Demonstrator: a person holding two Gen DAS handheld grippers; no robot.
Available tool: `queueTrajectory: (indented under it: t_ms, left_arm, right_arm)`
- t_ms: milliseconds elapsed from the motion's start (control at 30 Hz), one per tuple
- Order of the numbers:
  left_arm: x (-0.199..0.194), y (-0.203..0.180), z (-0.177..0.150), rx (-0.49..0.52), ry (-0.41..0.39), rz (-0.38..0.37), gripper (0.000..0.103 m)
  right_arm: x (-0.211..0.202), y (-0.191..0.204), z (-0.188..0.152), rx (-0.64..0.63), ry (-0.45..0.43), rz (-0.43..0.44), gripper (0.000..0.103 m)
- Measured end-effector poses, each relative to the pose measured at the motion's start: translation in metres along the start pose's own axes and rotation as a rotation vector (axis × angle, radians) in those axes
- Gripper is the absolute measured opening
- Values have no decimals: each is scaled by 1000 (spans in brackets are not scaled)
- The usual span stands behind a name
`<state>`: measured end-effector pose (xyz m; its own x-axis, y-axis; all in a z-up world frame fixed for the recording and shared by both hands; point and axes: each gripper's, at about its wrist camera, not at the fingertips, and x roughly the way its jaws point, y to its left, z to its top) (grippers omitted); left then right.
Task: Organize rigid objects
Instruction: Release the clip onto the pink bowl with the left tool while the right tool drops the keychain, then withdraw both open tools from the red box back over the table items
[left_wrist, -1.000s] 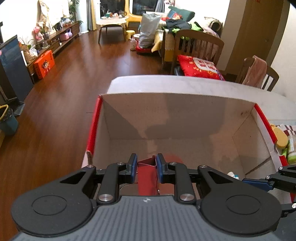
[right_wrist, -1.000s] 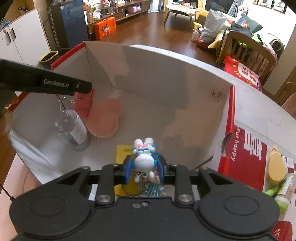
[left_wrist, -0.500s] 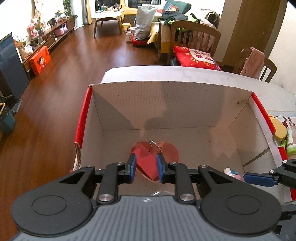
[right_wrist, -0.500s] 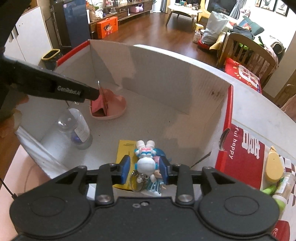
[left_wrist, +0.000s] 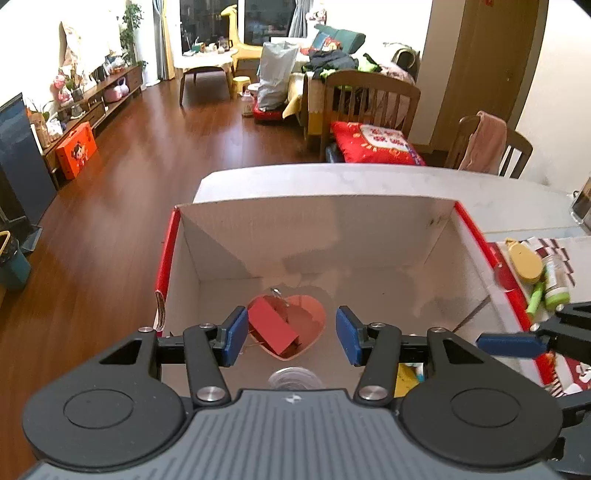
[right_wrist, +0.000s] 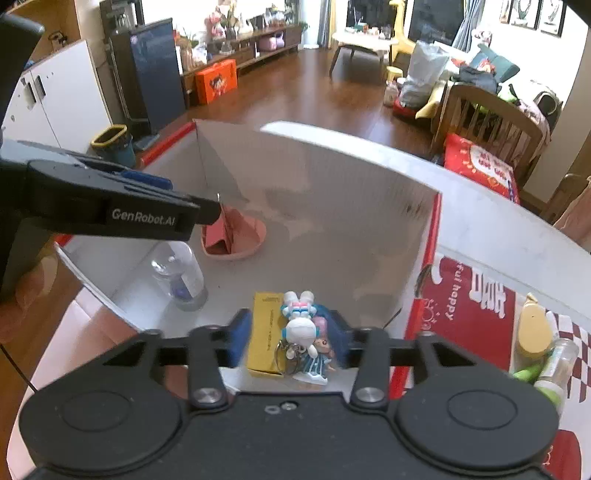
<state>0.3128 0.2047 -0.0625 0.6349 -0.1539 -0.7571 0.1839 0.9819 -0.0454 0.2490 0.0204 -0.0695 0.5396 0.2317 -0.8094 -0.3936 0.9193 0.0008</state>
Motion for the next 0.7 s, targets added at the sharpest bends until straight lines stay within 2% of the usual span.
queueTrajectory:
  t_ms: [133, 233, 433, 500, 700]
  left_arm:
    - [-14, -3, 0, -14, -19, 1, 52]
    - [-26, -8, -1, -4, -37, 7, 52]
    - [-45, -24, -3, -11, -65, -7, 52]
    - [-51, -30, -4, -16, -75, -10, 62]
    - [-68, -54, -6, 2, -115, -14, 64]
  right_arm:
    - [-14, -3, -2, 0, -26, 7, 57]
    - [-25, -7, -4, 4, -45, 15, 64]
    - [-50, -16, -7, 11, -89, 30, 69]
    - [-57, -20, -9, 15, -100, 39, 69]
    - [-78, -34, -16, 17, -134, 50, 74]
